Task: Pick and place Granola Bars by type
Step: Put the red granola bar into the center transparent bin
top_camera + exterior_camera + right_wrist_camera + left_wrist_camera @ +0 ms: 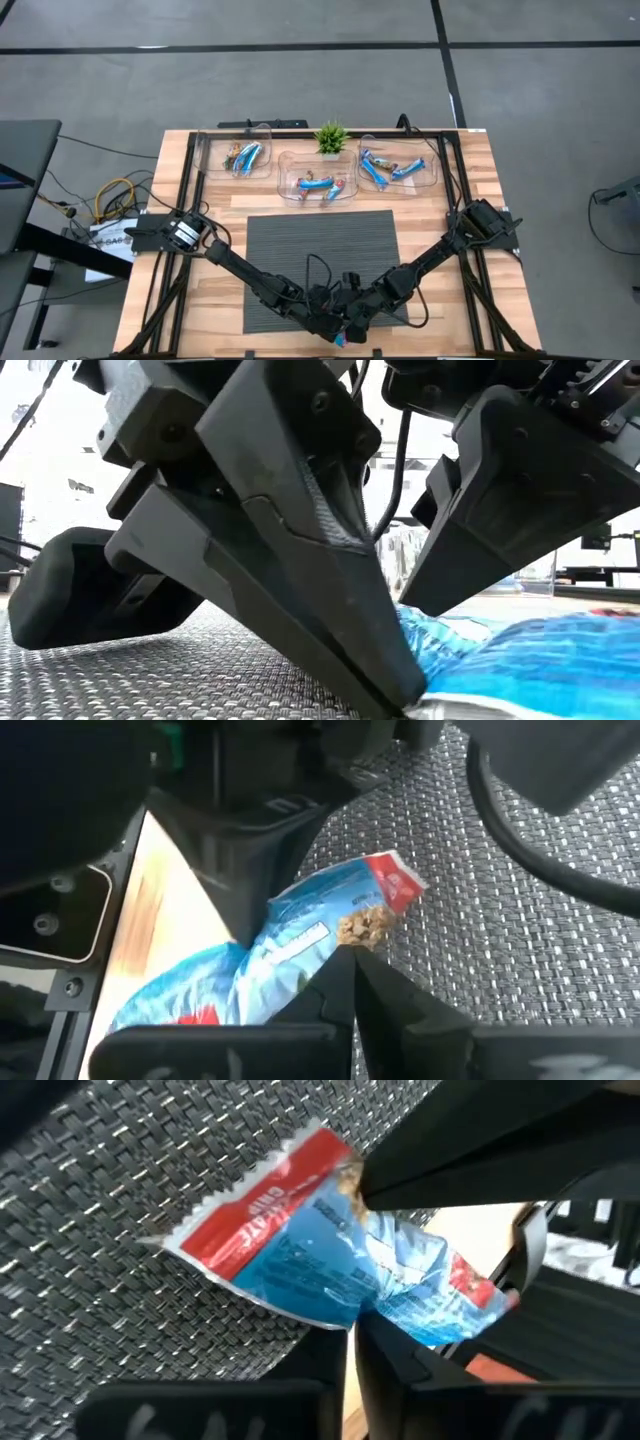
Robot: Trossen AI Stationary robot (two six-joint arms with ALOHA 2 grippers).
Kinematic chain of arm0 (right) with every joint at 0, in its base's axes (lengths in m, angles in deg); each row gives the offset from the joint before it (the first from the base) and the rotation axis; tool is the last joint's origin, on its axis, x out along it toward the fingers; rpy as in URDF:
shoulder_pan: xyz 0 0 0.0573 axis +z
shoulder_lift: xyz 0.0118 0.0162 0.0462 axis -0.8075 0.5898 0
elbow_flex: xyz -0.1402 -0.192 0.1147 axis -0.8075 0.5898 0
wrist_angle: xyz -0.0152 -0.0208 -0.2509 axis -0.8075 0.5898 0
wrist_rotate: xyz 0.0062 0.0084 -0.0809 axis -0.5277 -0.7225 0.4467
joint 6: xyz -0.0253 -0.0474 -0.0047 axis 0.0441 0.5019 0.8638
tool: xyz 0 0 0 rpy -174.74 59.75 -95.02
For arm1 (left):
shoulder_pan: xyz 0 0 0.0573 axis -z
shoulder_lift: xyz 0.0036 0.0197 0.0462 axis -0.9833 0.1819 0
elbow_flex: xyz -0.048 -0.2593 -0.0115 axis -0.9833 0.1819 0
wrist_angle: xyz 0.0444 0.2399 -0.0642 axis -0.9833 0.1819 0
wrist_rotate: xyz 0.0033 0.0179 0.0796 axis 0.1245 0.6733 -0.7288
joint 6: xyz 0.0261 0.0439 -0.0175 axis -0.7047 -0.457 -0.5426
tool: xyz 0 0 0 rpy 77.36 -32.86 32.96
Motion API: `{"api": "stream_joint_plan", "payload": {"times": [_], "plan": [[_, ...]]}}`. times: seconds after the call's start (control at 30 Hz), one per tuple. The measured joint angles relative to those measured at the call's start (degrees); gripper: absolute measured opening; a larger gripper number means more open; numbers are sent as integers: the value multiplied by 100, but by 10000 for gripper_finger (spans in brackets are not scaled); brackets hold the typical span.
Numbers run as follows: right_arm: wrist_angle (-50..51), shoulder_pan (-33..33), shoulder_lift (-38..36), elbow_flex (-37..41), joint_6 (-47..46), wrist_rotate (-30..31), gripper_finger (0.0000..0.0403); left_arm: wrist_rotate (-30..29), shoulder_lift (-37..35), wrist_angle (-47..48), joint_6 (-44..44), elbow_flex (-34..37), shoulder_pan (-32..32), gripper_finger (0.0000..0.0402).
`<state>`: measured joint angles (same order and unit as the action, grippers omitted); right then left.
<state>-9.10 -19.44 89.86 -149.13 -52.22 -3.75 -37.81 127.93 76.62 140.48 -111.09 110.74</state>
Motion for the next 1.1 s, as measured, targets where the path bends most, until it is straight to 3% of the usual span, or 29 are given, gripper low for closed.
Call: {"api": "stream_joint_plan", "payload": {"times": [0.33, 0.6, 0.9, 1.1], "plan": [[94, -4, -43, -3, -7, -299, 1, 148, -36, 120, -240, 11, 0, 0], [1078, -10, -711, -200, 260, -304, 7, 11, -282, 635, -366, 35, 9, 0], [2237, -44, -1704, -187, 130, 255, 81, -251, -364, 591, -357, 37, 33, 0], [2451, -42, -2183, -189, -2, 608, 120, -545, -593, 659, -375, 37, 33, 0]]}}
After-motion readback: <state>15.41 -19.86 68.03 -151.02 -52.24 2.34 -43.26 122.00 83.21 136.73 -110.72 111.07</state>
